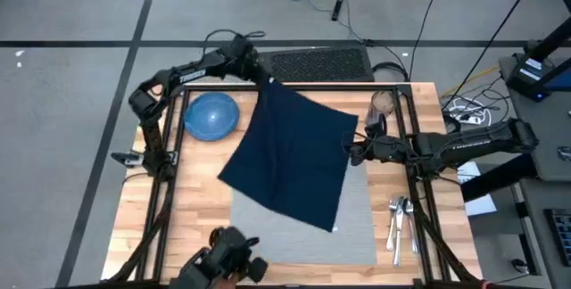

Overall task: Set table place
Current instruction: Fold the dark blue napkin

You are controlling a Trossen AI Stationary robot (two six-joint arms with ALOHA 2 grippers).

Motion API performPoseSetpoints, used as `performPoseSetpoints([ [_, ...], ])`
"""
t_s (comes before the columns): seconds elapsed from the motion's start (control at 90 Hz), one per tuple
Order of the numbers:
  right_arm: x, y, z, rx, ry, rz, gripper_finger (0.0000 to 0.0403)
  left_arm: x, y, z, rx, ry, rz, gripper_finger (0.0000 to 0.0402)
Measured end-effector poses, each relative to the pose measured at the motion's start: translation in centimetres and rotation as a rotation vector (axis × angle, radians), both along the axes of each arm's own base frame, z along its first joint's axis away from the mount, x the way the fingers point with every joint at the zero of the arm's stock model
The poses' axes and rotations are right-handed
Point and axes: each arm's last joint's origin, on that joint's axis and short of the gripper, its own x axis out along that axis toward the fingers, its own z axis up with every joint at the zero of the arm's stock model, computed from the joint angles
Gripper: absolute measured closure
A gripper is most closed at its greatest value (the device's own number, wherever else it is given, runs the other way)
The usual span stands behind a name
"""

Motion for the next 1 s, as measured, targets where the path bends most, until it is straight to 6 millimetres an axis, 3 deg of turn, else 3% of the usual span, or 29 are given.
performPoseSetpoints([
  [0.133,0.0,0.0,0.0,0.001,0.002,0.001,0.0321,0.5,1.5,0.4,0.036,0.019,-0.027,0.0402],
  [0.344,0.0,0.0,-0.1,0.001,0.007,0.002,0.0321,0.8,2.1,1.5,0.114,0.05,-0.039,0.039],
  [0.756,0.0,0.0,-0.1,0.008,0.007,0.01,0.0321,0.7,2.9,3.2,0.21,0.089,-0.011,0.0269],
  [1.0,0.0,0.1,-0.1,0.016,0.009,0.023,0.0321,0.4,3.0,3.4,0.211,0.108,-0.022,0.0223],
])
